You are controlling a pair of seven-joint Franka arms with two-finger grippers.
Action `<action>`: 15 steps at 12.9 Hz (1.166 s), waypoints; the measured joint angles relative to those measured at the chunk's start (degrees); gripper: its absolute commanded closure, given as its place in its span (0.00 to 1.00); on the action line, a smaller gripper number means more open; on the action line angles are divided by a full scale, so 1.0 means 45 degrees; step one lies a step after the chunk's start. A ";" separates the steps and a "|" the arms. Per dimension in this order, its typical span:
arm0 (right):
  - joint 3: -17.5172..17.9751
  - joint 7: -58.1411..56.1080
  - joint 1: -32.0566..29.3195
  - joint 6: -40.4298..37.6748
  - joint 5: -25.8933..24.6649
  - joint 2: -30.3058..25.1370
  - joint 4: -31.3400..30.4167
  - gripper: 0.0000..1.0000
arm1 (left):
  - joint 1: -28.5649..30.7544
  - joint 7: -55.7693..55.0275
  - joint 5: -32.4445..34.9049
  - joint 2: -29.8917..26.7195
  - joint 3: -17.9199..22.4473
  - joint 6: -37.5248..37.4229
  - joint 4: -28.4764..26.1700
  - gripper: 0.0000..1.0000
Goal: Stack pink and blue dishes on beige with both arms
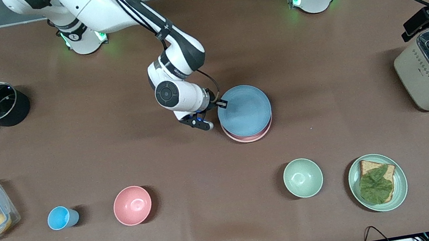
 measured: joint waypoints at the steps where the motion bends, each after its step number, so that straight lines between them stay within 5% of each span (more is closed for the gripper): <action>1: -0.0001 -0.0002 0.0000 0.0038 -0.0021 0.0005 0.0000 0.85 | -0.0004 0.0000 0.0000 0.0066 -0.0009 0.0156 -0.0001 0.00; 2: -0.0002 -0.0003 0.0000 0.0077 -0.0055 0.0018 0.0004 0.25 | -0.0005 0.0000 0.0000 0.0110 -0.0019 0.0229 -0.0001 0.00; 3: -0.0005 -0.0004 0.0000 0.0119 -0.0071 0.0036 0.0023 0.00 | -0.0005 0.0000 0.0000 0.0127 -0.0024 0.0248 -0.0001 0.00; 8: -0.0223 -0.0011 -0.0050 -0.0059 -0.0263 0.0005 0.0430 0.00 | -0.0053 0.0011 0.0819 0.0213 -0.0290 0.0255 -0.0001 0.00; 15: -0.0778 -0.4557 -0.4168 -0.6280 -0.2833 -0.1597 0.1193 0.00 | -0.0167 0.0007 0.1437 0.0123 -0.1026 0.0150 0.0752 0.00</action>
